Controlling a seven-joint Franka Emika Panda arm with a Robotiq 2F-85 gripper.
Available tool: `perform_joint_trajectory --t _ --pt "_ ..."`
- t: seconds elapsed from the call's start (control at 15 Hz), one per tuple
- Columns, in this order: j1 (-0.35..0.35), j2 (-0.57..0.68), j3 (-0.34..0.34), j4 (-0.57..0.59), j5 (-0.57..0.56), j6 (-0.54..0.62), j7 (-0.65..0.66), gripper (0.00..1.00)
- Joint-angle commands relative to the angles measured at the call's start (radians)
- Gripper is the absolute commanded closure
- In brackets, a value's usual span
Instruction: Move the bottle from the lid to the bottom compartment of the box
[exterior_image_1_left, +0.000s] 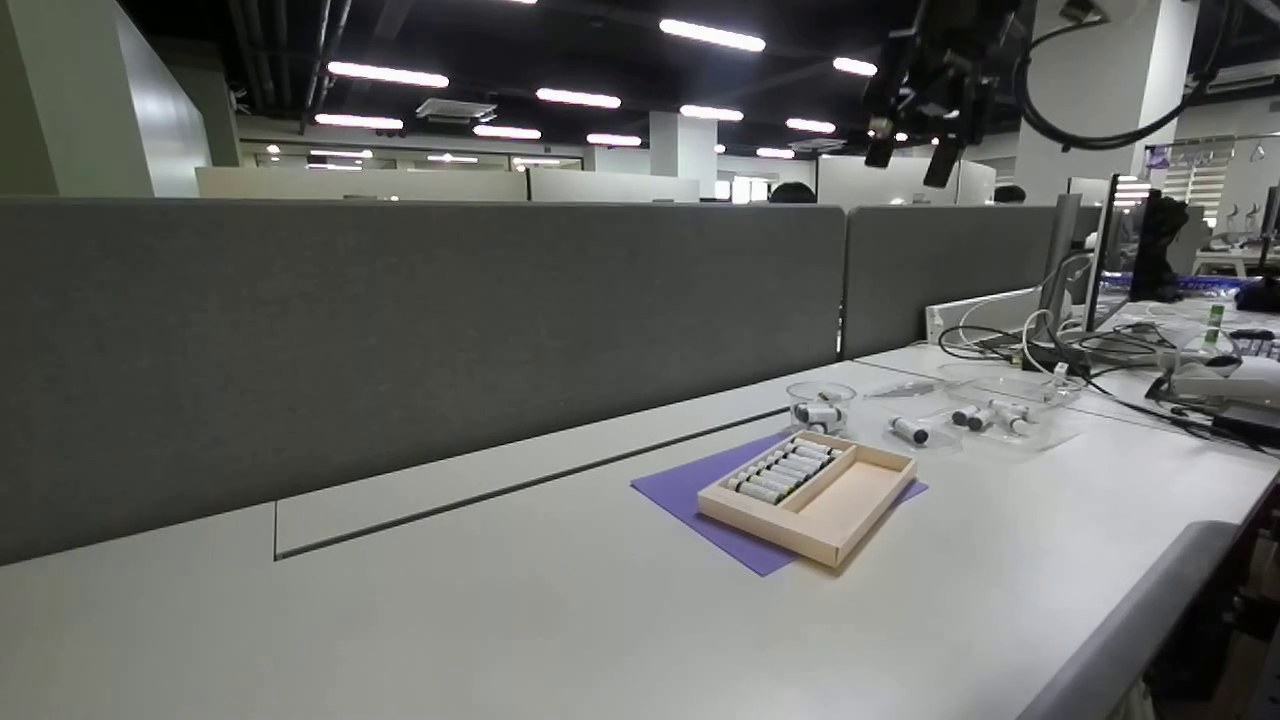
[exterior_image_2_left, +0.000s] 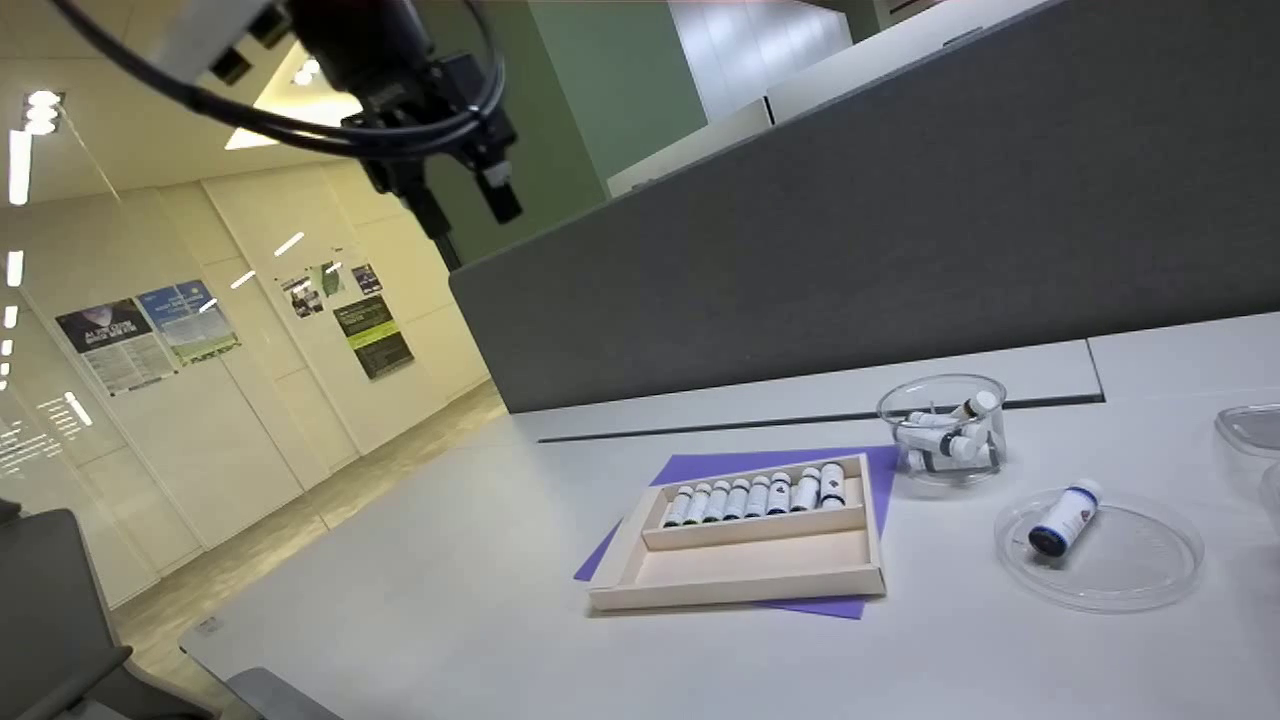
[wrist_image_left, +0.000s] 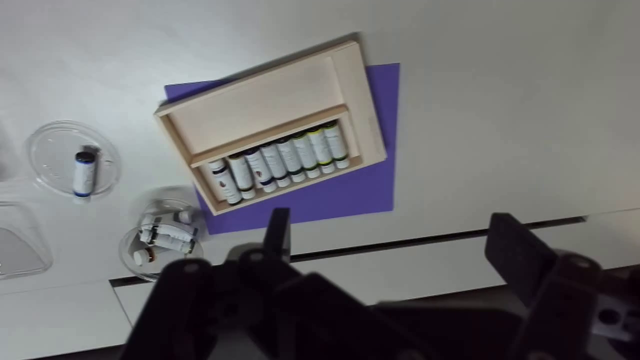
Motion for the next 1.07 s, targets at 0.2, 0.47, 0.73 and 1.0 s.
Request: perform_joint_trajectory --t 0.2,0.47,0.73,1.0 --pt "-0.133 0.428 -0.054 0.306 -0.213 0.100 0.053 0.00" --pt "-0.149 0.459 -0.069 0.315 -0.210 0.116 0.040 0.00" --pt "-0.148 0.494 -0.067 0.351 -0.213 0.114 0.055 0.00" --pt "-0.147 0.492 -0.067 0.353 -0.213 0.113 0.058 0.00"
